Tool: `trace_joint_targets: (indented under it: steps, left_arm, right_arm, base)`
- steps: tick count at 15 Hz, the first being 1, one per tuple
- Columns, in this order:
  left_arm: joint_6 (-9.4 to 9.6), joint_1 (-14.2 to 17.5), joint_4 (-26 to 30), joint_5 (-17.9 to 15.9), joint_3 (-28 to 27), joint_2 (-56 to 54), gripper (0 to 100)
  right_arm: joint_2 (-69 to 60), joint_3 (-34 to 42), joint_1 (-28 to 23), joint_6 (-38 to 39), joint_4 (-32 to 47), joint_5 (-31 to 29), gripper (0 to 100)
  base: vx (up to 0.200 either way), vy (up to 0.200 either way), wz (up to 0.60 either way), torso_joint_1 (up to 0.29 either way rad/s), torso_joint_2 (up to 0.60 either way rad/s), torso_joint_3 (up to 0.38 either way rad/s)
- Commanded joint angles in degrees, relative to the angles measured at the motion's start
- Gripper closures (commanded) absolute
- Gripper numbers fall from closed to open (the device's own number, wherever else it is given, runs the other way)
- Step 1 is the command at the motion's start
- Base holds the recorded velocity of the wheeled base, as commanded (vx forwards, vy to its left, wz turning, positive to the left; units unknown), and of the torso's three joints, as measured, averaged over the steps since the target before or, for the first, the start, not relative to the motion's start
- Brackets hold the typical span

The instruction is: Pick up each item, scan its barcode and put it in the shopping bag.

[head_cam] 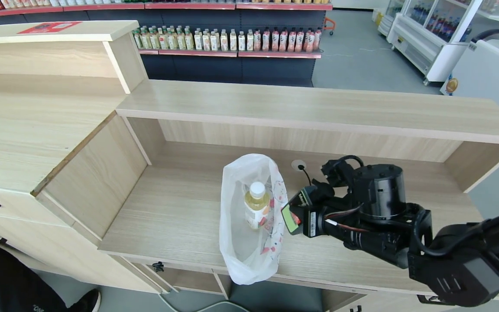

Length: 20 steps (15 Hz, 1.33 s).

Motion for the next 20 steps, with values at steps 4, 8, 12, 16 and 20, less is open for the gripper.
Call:
trace_joint_targets:
  steps: [4, 8, 12, 16, 20]
  left_arm:
    - [0.24, 0.0, 0.0, 0.0, 0.0, 0.0, 0]
    - [0.42, 0.0, 0.0, 0.0, 0.0, 0.0, 0]
    - [0.51, 0.0, 0.0, 0.0, 0.0, 0.0, 0]
    - [0.51, 0.0, 0.0, 0.0, 0.0, 0.0, 0]
    - [0.51, 0.0, 0.0, 0.0, 0.0, 0.0, 0]
  right_arm:
    - [7.4, -0.8, -0.2, 0.2, -0.8, -0.1, 100]
    - [14.8, -2.0, 2.2, 0.1, -6.9, -0.1, 100]
    - [19.0, -2.1, 3.0, -0.3, -8.9, -2.6, 100]
    - [22.1, -3.4, 3.0, -2.3, -12.1, -4.9, 100]
    - [23.9, -6.1, 3.2, -2.5, -12.5, -5.1, 100]
  base:
    - [0.0, 0.0, 0.0, 0.0, 0.0, 0.0]
    - [0.0, 0.0, 0.0, 0.0, 0.0, 0.0]
    - [0.0, 0.0, 0.0, 0.0, 0.0, 0.0]
    - [0.0, 0.0, 0.0, 0.0, 0.0, 0.0]
    - [0.0, 0.0, 0.0, 0.0, 0.0, 0.0]
